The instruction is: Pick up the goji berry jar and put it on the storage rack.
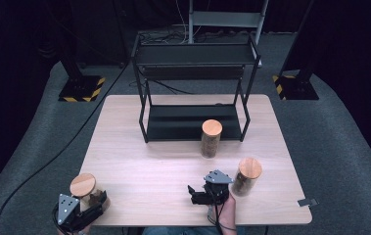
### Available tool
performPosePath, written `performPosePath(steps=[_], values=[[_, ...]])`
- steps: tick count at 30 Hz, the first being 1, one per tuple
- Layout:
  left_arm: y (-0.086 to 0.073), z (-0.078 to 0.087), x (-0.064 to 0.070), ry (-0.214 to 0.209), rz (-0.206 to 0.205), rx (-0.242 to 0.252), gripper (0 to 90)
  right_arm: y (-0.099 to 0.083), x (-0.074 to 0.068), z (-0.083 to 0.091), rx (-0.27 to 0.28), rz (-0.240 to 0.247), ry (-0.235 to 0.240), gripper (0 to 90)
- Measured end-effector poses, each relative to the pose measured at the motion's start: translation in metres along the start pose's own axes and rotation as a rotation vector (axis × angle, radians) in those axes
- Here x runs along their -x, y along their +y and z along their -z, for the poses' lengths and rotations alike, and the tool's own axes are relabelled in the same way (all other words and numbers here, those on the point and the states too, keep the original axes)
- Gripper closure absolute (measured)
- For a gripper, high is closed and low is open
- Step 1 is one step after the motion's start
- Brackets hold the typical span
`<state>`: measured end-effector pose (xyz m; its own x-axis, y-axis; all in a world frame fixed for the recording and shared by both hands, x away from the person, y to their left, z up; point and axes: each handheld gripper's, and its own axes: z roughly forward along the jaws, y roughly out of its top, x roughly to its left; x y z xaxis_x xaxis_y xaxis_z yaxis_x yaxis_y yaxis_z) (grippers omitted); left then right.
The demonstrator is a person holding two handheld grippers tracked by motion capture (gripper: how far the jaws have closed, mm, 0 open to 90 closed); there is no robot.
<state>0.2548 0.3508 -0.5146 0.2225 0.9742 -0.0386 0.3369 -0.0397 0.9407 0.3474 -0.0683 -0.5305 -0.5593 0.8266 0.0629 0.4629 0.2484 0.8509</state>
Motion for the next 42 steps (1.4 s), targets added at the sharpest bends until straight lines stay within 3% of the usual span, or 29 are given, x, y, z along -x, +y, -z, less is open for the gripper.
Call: performPosePath(steps=[8, 15, 27, 42], values=[[0.006, 0.0, 0.004, -0.011, -0.006, 0.017, 24.4, 0.001, -0.002, -0.002, -0.021, 0.024, -0.011, 1.2], [0.015, -0.006, 0.013, -0.034, -0.043, 0.01, 24.4, 0.001, -0.002, -0.002, -0.017, 0.021, -0.009, 0.8], [0.024, -0.012, 0.023, -0.066, -0.066, 0.014, 24.4, 0.001, -0.001, -0.002, -0.019, 0.014, -0.006, 0.7], [0.029, -0.021, 0.032, -0.105, -0.076, 0.009, 24.4, 0.001, -0.001, -0.002, -0.014, 0.018, -0.007, 0.6]])
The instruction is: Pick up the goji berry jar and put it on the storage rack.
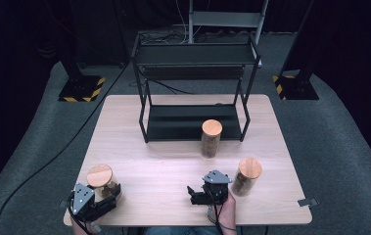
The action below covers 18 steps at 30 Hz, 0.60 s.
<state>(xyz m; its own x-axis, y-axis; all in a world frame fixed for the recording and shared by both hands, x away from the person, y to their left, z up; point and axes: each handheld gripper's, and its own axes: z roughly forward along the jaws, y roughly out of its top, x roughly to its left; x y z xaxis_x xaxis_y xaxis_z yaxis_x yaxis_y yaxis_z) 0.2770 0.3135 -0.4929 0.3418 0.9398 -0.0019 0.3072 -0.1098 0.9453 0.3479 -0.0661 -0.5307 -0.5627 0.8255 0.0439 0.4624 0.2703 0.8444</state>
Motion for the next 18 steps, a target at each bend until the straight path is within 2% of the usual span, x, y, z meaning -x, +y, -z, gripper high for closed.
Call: performPosePath(steps=[9, 18], values=[[0.005, -0.009, 0.008, -0.047, -0.003, 0.007, 24.4, 0.0, 0.001, 0.001, 0.003, -0.005, 0.001, 0.7], [0.012, -0.015, 0.012, -0.066, -0.01, 0.011, 24.4, -0.001, 0.0, 0.002, 0.015, 0.003, -0.006, 0.7]])
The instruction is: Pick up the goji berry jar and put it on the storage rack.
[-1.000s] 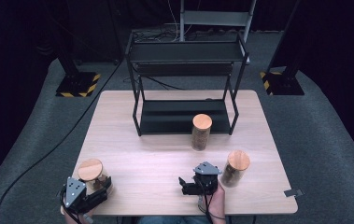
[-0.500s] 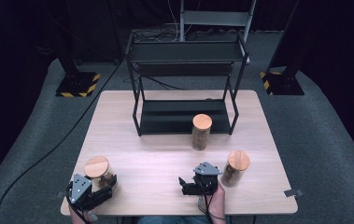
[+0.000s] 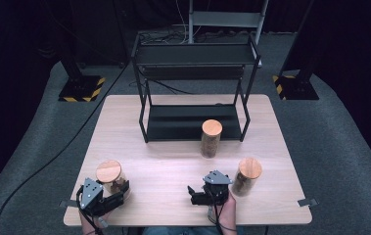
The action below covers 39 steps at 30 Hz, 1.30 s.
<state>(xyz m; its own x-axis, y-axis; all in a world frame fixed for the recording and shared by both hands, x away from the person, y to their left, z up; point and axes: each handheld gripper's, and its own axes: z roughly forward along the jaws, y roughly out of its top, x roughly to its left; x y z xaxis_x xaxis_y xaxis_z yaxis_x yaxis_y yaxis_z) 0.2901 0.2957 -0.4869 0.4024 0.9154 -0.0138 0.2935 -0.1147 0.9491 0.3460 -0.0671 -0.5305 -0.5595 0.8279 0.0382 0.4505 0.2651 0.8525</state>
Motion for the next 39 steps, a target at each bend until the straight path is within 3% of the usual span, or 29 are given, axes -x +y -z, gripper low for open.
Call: performPosePath(steps=[25, 39], values=[[0.021, -0.019, 0.019, -0.037, -0.041, 0.003, 24.5, 0.001, 0.0, -0.001, -0.013, 0.005, -0.001, 0.7], [0.024, -0.033, 0.025, -0.064, -0.038, -0.002, 24.5, 0.001, 0.0, -0.002, -0.018, 0.002, -0.001, 0.7]])
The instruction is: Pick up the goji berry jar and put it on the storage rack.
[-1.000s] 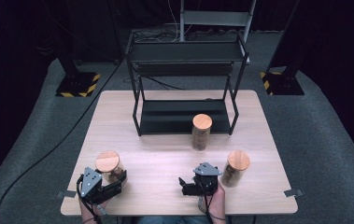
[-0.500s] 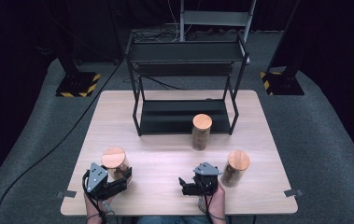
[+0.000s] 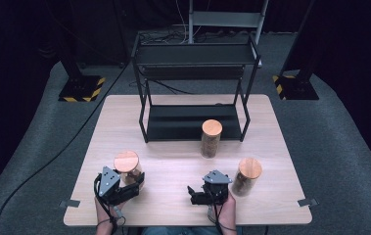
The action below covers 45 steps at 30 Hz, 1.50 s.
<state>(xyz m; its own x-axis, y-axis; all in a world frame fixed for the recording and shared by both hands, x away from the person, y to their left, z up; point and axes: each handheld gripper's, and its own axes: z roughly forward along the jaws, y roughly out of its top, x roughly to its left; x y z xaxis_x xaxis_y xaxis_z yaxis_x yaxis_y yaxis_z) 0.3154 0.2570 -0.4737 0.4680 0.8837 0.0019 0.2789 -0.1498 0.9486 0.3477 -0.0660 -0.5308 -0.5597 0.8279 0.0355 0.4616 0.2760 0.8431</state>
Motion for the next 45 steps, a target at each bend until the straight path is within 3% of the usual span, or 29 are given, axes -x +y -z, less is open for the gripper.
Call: performPosePath(steps=[45], values=[[0.004, -0.025, 0.011, -0.034, 0.0, -0.015, 24.5, 0.0, 0.0, -0.001, -0.009, 0.002, -0.003, 0.8]])
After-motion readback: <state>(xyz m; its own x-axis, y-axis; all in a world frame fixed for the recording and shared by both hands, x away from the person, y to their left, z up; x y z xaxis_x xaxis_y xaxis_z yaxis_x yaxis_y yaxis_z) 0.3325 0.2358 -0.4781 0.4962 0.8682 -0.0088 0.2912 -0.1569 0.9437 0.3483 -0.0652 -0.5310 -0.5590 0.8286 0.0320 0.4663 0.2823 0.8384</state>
